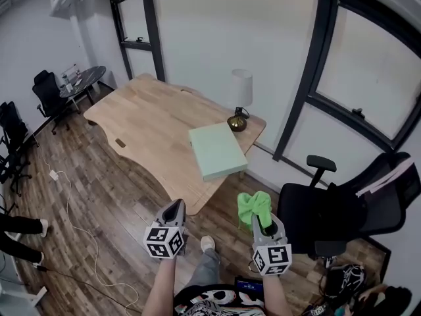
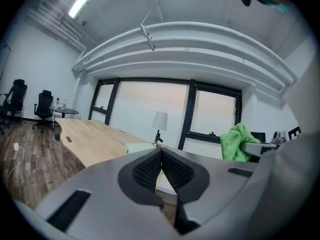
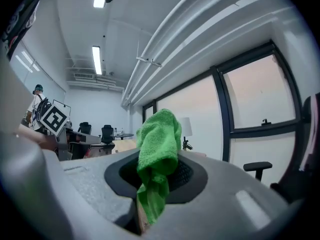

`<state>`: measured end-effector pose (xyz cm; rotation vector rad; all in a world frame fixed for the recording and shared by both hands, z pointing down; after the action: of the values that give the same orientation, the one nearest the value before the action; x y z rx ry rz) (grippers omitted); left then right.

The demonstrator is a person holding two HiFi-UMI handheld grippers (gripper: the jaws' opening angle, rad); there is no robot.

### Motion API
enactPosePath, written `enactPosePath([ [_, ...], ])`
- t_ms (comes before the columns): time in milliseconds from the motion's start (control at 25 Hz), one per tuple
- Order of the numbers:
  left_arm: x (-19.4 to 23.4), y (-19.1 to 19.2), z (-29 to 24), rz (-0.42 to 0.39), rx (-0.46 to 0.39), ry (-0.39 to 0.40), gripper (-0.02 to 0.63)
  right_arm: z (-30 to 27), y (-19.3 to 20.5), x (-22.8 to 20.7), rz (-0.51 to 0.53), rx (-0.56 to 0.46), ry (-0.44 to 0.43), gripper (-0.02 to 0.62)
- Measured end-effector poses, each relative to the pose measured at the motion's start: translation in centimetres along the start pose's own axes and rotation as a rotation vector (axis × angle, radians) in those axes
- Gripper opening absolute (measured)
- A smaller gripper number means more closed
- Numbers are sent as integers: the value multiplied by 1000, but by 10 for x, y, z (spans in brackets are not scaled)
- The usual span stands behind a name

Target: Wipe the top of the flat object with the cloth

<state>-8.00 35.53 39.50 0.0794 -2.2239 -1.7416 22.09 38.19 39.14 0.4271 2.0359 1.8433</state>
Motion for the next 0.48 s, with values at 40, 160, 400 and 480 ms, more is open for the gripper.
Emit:
enactPosePath([
  [40,5,-3,-13,8,-9,7,8,-13,0,-6,8,8,8,83],
  [160,23,-17,-58,32,-30,24,8,-56,-8,-26,48,20,43,83],
  [400,64,-37,-159,54,27,4,8,-161,-16,-61,45,105,82,83],
  [480,80,-41,-196,44,61,-12,8,-195,-15,-74,61,145,105,83],
])
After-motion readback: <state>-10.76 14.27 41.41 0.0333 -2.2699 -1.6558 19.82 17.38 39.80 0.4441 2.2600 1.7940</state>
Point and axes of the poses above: the fingertips, and each gripper's own axes: z backward along the fingers, x to its left, y out of its underside, the point moved 8 cm from there along z, backward along the fingers, and after that the axes turned 1 degree about -y, right-handed, at the moved point
